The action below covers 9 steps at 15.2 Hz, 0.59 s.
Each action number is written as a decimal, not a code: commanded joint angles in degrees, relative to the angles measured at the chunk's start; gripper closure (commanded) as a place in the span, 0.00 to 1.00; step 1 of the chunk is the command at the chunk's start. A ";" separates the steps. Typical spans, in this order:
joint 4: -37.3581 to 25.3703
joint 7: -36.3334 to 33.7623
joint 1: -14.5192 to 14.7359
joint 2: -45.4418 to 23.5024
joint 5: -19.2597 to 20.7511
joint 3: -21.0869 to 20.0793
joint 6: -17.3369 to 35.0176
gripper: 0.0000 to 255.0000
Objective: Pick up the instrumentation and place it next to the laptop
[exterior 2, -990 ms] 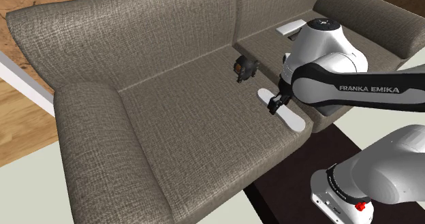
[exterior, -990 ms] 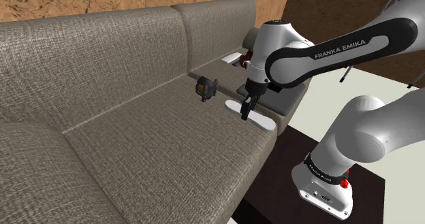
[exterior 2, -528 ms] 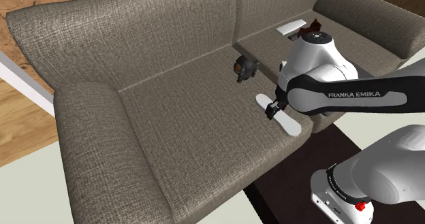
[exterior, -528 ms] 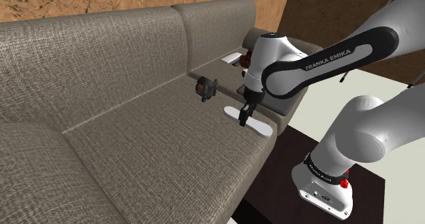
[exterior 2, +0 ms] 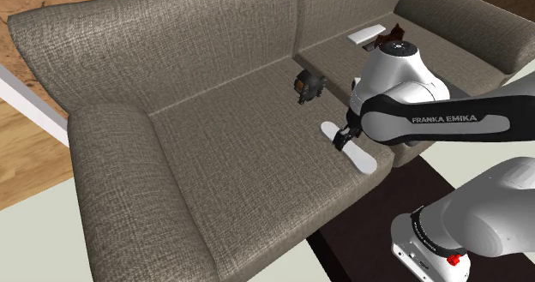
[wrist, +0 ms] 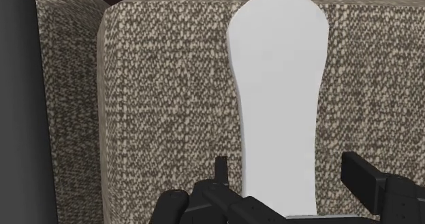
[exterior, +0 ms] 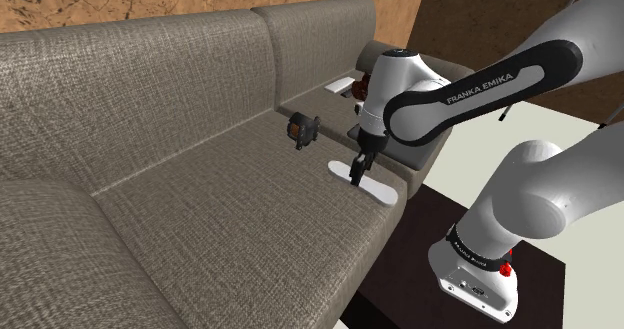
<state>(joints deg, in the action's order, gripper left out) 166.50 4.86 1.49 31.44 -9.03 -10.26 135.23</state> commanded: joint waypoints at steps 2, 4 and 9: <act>-0.01 0.00 0.00 0.00 0.00 0.00 0.01 0.00; 0.00 0.00 0.00 0.00 0.00 0.00 0.01 0.00; -4.03 -0.10 -0.25 6.26 0.83 0.93 -10.27 0.00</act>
<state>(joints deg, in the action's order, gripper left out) 163.32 4.96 1.16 36.17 -8.27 -9.41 127.51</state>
